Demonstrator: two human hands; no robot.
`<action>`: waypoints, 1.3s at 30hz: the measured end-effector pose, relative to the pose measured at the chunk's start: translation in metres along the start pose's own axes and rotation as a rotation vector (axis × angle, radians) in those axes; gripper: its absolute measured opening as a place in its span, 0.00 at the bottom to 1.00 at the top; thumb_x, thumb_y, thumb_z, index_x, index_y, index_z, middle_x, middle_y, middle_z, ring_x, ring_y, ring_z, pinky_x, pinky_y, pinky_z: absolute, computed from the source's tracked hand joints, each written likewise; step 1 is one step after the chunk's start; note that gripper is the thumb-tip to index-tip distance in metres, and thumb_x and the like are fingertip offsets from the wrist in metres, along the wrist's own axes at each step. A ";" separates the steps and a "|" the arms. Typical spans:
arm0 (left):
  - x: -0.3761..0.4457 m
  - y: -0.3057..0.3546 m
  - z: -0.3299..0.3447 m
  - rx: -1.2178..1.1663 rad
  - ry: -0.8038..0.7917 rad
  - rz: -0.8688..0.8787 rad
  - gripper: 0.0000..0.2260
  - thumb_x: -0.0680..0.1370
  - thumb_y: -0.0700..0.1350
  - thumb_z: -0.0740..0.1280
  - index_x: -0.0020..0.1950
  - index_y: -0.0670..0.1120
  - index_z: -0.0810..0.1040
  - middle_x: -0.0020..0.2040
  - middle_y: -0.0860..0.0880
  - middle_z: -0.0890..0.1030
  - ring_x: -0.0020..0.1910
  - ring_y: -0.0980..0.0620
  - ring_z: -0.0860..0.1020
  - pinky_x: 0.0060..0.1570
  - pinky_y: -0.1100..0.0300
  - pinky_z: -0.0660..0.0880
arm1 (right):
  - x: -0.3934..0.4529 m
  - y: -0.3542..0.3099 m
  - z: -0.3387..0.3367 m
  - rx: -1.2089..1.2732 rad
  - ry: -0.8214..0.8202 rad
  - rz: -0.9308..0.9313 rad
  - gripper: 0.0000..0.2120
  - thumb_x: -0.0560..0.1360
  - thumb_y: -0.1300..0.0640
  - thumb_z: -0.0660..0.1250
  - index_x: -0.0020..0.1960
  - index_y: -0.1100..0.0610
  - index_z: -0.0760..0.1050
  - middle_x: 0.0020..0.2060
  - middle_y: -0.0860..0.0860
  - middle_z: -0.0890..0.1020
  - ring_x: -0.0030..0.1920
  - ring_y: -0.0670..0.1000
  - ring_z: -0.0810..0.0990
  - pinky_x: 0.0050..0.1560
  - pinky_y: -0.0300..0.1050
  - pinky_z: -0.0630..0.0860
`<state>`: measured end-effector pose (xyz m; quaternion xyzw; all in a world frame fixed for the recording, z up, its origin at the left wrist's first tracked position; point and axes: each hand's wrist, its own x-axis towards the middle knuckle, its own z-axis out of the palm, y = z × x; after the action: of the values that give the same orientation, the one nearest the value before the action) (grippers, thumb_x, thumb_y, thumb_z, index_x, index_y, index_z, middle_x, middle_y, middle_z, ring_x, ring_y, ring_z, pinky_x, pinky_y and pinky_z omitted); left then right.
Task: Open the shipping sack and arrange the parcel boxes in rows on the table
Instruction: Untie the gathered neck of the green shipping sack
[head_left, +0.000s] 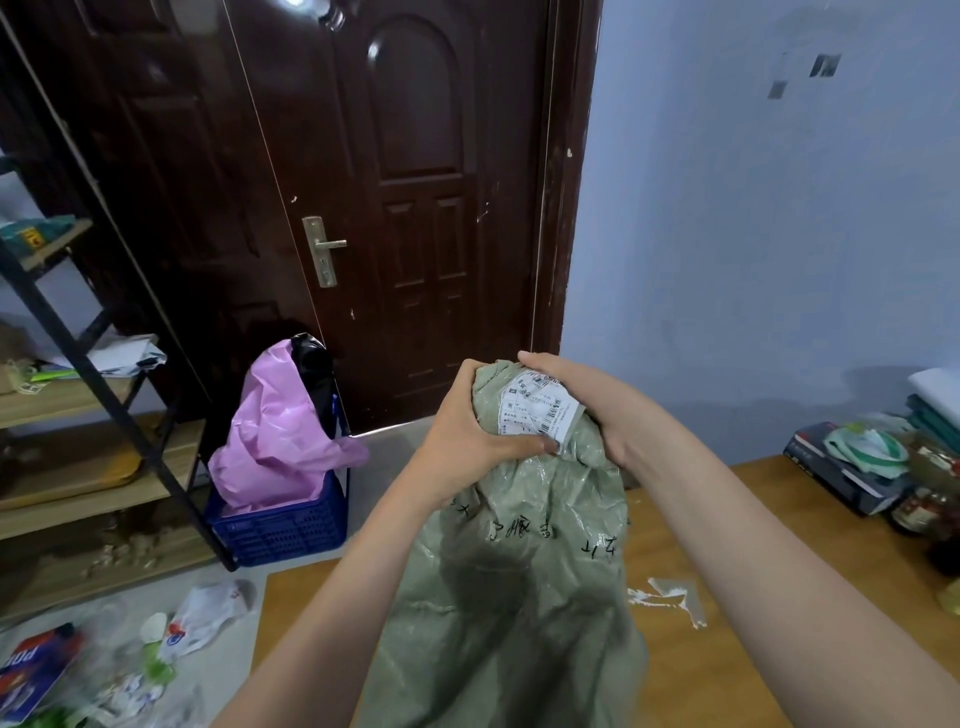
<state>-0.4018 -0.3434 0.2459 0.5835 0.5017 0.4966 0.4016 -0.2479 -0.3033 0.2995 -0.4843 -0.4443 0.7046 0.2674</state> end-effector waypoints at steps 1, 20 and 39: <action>0.000 -0.001 0.000 0.000 0.001 -0.012 0.32 0.60 0.40 0.84 0.59 0.48 0.72 0.54 0.51 0.82 0.54 0.56 0.81 0.48 0.63 0.78 | 0.000 0.001 0.000 -0.031 0.030 -0.018 0.18 0.75 0.44 0.70 0.55 0.57 0.81 0.47 0.56 0.86 0.40 0.54 0.86 0.38 0.47 0.83; -0.001 -0.016 -0.003 -0.091 0.032 -0.121 0.32 0.64 0.34 0.80 0.63 0.48 0.70 0.56 0.48 0.81 0.54 0.51 0.82 0.48 0.56 0.82 | 0.006 0.041 -0.004 -0.620 0.049 -0.594 0.25 0.68 0.43 0.76 0.63 0.41 0.73 0.53 0.38 0.80 0.51 0.37 0.80 0.52 0.39 0.78; -0.011 -0.012 -0.019 -0.151 -0.253 -0.018 0.52 0.64 0.37 0.81 0.77 0.63 0.54 0.73 0.56 0.69 0.69 0.54 0.74 0.65 0.50 0.74 | 0.000 0.027 0.003 -0.239 0.204 -0.622 0.15 0.67 0.51 0.79 0.51 0.51 0.80 0.44 0.50 0.86 0.44 0.49 0.86 0.44 0.45 0.83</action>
<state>-0.4228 -0.3523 0.2363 0.6051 0.4133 0.4517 0.5089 -0.2490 -0.3172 0.2763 -0.4215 -0.6211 0.4805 0.4536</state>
